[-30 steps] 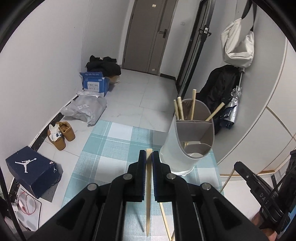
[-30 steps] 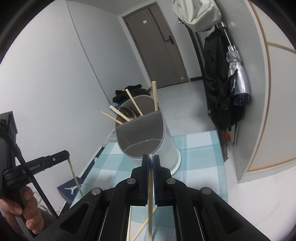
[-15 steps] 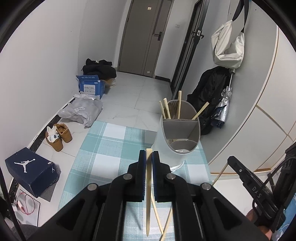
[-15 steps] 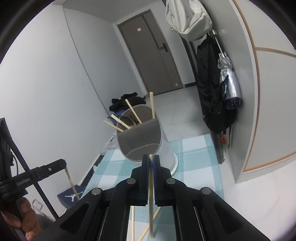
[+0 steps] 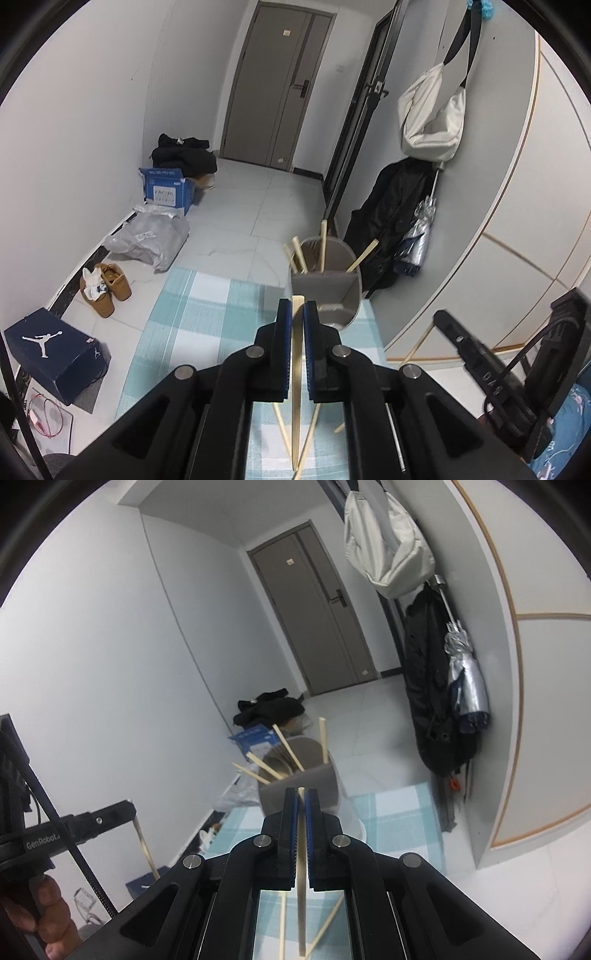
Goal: Organize utensils
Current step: 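Carry both held chopsticks up over the white holder's opening, then lower the chopsticks into the holder and open both grippers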
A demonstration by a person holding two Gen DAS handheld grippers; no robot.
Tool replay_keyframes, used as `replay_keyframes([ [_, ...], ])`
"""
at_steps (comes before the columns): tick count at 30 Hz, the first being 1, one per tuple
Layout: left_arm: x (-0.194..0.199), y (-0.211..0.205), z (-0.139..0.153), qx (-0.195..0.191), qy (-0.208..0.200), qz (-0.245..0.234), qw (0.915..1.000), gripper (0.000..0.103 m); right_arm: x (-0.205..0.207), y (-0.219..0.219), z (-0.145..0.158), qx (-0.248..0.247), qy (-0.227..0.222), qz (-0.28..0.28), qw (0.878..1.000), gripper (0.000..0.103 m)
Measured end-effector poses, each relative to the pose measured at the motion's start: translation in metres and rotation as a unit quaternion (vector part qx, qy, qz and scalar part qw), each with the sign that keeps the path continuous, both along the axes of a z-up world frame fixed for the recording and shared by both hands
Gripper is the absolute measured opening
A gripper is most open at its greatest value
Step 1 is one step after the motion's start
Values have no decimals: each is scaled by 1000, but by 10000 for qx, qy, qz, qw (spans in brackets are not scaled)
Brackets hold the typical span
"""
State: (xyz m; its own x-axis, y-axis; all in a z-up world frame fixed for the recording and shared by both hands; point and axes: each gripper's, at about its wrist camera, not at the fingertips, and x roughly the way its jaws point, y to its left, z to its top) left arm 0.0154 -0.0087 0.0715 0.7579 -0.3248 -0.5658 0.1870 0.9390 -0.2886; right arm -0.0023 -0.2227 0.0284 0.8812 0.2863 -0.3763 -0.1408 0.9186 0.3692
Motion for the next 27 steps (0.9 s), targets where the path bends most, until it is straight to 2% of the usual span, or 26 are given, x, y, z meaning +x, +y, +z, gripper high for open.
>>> replay_keyframes([
  [10, 32, -8, 25, -258, -116, -68, 9996, 3, 23, -2, 28, 67, -167, 262, 9995, 3],
  [18, 67, -14, 43, -453, -230, -82, 9987, 3, 53, -19, 55, 251, -361, 200, 9988, 3],
  [27, 112, -11, 56, -1005, -461, 96, 9938, 3, 108, -32, 95, 91, -542, 268, 9981, 3],
])
